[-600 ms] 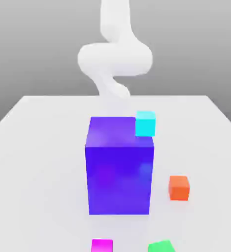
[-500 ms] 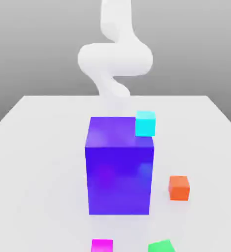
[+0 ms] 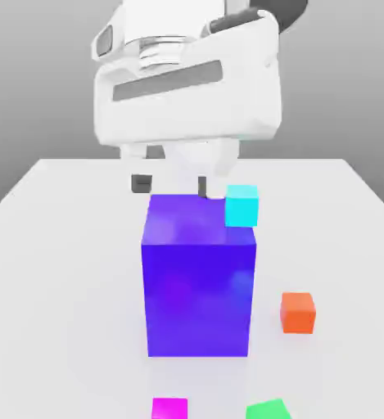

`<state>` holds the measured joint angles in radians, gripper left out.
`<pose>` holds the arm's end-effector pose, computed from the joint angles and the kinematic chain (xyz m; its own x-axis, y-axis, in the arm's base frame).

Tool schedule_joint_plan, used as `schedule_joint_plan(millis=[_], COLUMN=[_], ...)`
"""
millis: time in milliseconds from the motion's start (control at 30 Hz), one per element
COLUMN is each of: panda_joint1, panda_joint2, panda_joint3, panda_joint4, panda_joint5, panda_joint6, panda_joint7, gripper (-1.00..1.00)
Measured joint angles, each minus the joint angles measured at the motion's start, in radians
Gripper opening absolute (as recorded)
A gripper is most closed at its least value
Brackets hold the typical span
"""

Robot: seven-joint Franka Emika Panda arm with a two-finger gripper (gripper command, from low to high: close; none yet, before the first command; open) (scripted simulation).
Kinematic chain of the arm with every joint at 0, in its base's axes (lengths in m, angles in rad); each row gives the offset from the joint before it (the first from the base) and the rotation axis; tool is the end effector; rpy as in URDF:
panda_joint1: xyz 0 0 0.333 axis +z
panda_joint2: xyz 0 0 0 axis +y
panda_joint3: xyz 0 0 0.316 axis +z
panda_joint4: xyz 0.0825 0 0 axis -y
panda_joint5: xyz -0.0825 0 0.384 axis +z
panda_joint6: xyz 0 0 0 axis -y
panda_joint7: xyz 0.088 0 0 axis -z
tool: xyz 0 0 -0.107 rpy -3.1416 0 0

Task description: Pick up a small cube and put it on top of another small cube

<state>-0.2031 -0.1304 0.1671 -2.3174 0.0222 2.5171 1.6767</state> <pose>0.5196 -0.0176 0.4288 -0.1499 -0.9882 -0.0306 -0.9348 0.1517 -0.3211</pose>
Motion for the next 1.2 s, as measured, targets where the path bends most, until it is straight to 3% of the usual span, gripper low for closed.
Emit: schedule_joint_plan(millis=[433,600,633,867,1033,1200], panda_joint1=[0.051,0.08,0.083,0.083,0.079,0.159], panda_joint2=[0.425,0.6,0.626,0.627,0.482,0.439], panda_joint3=[-0.075,-0.109,-0.113,-0.113,-0.097,-0.079], panda_joint4=[-0.011,0.016,0.022,0.021,-0.007,0.013], panda_joint5=[-0.08,-0.095,-0.097,-0.097,-0.074,-0.065], panda_joint6=[0.136,0.254,0.274,0.278,0.16,0.096], panda_joint7=[0.617,0.687,0.69,0.691,0.689,0.863], gripper=[0.0,0.0,-1.0,-1.0,-1.0,-1.0])
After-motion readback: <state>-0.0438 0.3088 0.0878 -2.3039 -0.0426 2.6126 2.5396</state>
